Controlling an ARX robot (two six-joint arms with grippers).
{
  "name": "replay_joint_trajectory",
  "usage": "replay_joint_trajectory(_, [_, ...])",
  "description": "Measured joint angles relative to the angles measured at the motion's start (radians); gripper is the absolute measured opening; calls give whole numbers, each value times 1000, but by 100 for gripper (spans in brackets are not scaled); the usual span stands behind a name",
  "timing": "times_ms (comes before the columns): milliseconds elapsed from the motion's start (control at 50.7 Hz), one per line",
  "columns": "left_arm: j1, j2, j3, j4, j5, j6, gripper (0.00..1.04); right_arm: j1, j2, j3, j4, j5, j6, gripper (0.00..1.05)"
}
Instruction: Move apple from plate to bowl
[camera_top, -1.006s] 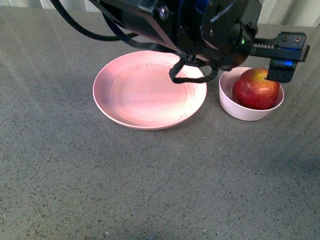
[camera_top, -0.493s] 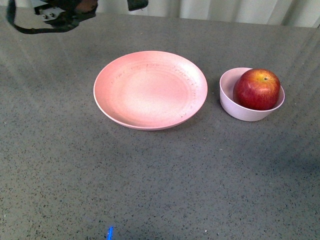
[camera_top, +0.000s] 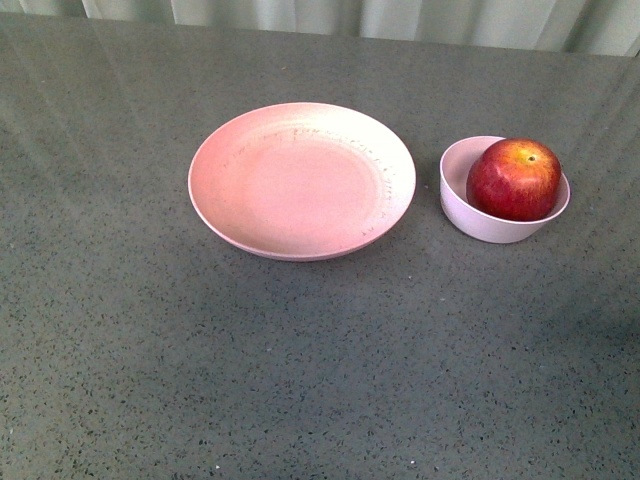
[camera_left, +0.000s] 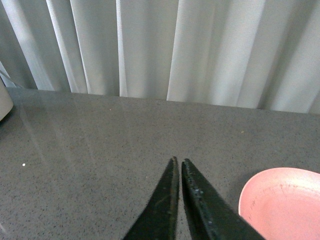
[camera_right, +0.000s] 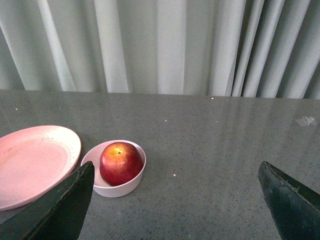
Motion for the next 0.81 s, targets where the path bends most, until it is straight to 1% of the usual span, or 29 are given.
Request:
replay_joint_trajectory(20, [7, -24, -22, 0, 10, -2, 1, 0, 0, 0, 0, 0, 0, 96])
replay_joint_trajectory(118, [29, -100, -85, 1, 35, 4, 2, 0, 0, 0, 0, 0, 0, 96])
replay_joint_trajectory(177, [43, -113, -128, 48, 45, 6, 2, 0, 0, 0, 0, 0, 0, 96])
replay_joint_trajectory(375, [76, -210, -216, 9, 73, 6, 2, 0, 0, 0, 0, 0, 0, 96])
replay_joint_trajectory(513, [102, -352, -268, -74, 107, 6, 2, 0, 0, 0, 0, 0, 0, 96])
replay_joint_trajectory(532, [125, -377, -277, -92, 147, 7, 2, 0, 0, 0, 0, 0, 0, 96])
replay_joint_trajectory(552, [139, -393, -282, -104, 161, 8, 2, 0, 0, 0, 0, 0, 0, 96])
replay_joint_trajectory(631, [172, -468, -304, -158, 166, 8, 2, 0, 0, 0, 0, 0, 0, 96])
replay_joint_trajectory(809, [175, -640, -335, -296, 174, 8, 2, 0, 0, 0, 0, 0, 0, 96])
